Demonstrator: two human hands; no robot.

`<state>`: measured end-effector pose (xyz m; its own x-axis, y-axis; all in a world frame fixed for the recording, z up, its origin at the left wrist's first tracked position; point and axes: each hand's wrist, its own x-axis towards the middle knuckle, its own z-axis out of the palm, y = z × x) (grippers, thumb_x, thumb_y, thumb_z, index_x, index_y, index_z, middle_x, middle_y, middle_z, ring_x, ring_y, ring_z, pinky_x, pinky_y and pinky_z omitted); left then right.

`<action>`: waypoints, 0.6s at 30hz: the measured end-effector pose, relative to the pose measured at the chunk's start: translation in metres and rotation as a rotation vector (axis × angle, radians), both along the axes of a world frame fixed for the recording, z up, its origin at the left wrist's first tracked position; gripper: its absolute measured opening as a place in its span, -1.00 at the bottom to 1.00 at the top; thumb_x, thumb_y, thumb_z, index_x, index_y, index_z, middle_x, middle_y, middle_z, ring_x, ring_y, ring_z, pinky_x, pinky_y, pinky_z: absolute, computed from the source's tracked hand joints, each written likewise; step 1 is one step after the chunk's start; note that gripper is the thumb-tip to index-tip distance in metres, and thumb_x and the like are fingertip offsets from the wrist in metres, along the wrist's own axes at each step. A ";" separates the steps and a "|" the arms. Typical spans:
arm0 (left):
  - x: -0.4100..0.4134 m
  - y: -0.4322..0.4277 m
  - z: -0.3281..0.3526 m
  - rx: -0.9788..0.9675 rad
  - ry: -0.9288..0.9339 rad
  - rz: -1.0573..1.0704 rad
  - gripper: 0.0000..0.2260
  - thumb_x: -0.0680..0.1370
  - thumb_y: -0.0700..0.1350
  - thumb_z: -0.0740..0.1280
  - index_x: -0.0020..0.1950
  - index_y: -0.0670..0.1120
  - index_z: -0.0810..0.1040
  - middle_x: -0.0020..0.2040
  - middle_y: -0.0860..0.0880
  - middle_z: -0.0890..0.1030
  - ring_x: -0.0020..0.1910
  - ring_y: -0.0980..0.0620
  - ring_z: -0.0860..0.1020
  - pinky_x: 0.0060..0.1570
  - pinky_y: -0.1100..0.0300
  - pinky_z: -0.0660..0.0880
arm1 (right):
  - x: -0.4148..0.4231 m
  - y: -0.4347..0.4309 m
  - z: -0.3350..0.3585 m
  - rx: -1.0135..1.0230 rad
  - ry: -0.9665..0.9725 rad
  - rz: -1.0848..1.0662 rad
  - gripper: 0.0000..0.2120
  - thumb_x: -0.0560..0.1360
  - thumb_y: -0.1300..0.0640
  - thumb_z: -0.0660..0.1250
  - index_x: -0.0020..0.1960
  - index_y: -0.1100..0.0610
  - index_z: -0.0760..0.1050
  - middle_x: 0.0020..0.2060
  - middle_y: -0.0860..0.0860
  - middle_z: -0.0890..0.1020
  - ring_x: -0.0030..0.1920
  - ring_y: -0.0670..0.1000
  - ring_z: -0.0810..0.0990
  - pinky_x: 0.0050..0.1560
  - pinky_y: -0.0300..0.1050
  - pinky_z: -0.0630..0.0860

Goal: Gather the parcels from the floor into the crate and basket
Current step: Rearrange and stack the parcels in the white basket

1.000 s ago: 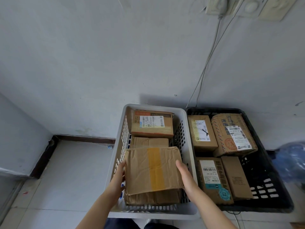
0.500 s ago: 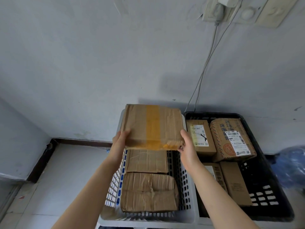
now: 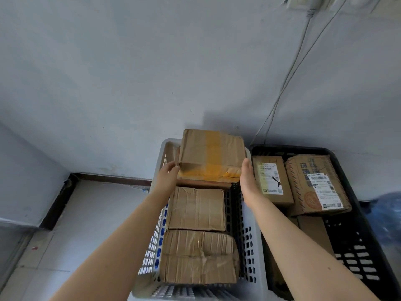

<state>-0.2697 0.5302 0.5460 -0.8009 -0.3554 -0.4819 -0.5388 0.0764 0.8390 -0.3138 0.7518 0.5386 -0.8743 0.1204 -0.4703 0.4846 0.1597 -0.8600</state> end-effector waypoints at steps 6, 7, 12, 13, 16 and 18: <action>0.105 0.019 -0.030 -0.146 -0.142 0.115 -0.76 0.60 -0.21 0.21 0.27 -0.18 0.43 0.16 -0.13 0.50 0.07 -0.03 0.47 -0.09 0.20 0.34 | 0.097 0.013 -0.033 0.206 -0.059 0.078 -0.77 0.66 0.07 0.16 0.29 0.07 0.39 0.12 -0.03 0.53 0.14 -0.01 0.53 -0.02 -0.22 0.42; 0.121 0.024 -0.036 -0.166 -0.180 0.076 -0.76 0.59 -0.21 0.23 0.26 -0.17 0.41 0.15 -0.12 0.48 0.07 -0.03 0.46 -0.08 0.19 0.32 | 0.119 0.014 -0.042 0.265 -0.094 0.146 -0.73 0.65 0.09 0.17 0.34 0.06 0.37 0.18 -0.03 0.51 0.21 -0.01 0.52 0.02 -0.24 0.43; 0.159 0.029 -0.061 0.012 -0.498 -0.070 -0.48 0.58 -0.19 0.27 0.49 -0.19 0.16 0.37 -0.22 0.41 0.22 -0.17 0.46 0.22 0.01 0.42 | 0.193 0.016 -0.086 0.353 -0.544 0.385 -0.25 0.59 -0.11 0.19 0.58 -0.07 -0.22 0.55 0.09 0.11 0.46 0.13 0.31 0.43 0.00 0.29; 0.161 0.028 -0.062 0.034 -0.549 -0.070 -0.47 0.58 -0.15 0.29 0.49 -0.19 0.17 0.39 -0.23 0.40 0.30 -0.21 0.43 0.32 -0.04 0.38 | 0.198 0.018 -0.094 0.333 -0.596 0.373 -0.17 0.55 -0.17 0.20 0.56 -0.12 -0.31 0.56 0.10 0.14 0.45 0.15 0.32 0.45 0.05 0.29; 0.164 0.028 -0.060 0.000 -0.568 -0.184 -0.31 0.46 0.11 0.30 0.50 -0.16 0.20 0.40 -0.18 0.40 0.35 -0.18 0.40 0.37 -0.03 0.35 | 0.197 0.025 -0.101 0.310 -0.621 0.299 -0.12 0.49 -0.31 0.17 0.56 -0.14 -0.31 0.52 0.08 0.26 0.44 0.16 0.35 0.44 0.11 0.30; 0.164 0.027 -0.050 -0.040 -0.550 -0.291 -0.35 0.50 0.10 0.27 0.51 -0.13 0.19 0.34 -0.12 0.44 0.30 -0.13 0.44 0.30 0.04 0.39 | 0.194 0.025 -0.087 0.341 -0.613 0.295 -0.19 0.53 -0.30 0.13 0.58 -0.10 -0.25 0.50 0.07 0.31 0.41 0.16 0.40 0.40 0.05 0.35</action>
